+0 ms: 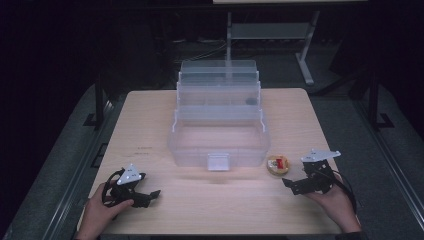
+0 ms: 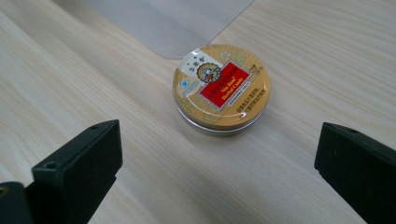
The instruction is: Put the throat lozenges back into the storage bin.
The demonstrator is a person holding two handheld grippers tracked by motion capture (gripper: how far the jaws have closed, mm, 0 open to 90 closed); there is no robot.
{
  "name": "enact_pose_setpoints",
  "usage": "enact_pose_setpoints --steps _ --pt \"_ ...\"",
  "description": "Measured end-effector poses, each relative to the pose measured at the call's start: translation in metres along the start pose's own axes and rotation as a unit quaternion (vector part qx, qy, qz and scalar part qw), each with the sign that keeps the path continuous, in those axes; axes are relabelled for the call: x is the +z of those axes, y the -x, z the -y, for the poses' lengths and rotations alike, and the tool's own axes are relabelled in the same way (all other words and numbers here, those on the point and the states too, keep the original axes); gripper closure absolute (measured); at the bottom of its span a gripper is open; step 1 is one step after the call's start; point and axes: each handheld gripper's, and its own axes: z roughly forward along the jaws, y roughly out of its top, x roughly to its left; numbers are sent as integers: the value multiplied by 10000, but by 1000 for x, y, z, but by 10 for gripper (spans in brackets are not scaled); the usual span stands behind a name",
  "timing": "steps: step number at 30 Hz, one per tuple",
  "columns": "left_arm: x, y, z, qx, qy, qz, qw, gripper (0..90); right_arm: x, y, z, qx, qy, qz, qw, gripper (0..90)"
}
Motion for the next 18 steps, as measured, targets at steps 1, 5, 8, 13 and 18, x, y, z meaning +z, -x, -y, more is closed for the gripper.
enact_pose_setpoints --steps 1,5,8,13,18 --pt "0 0 0 4 0 -1 10000 119 0 0 -1 3 0 0 10000 6" --pt "0 0 0 13 -1 -1 10000 119 1 3 -5 -16 -19 0 10000 6" --pt "0 0 0 14 -1 -1 10000 119 2 5 -9 -25 -83 -23 10000 6" --pt "0 0 0 -1 11 -2 10000 119 5 7 -17 -90 -186 -76 9998 6" --pt "0 0 0 -5 12 1 10000 119 8 8 -23 -173 -252 -98 9995 5"
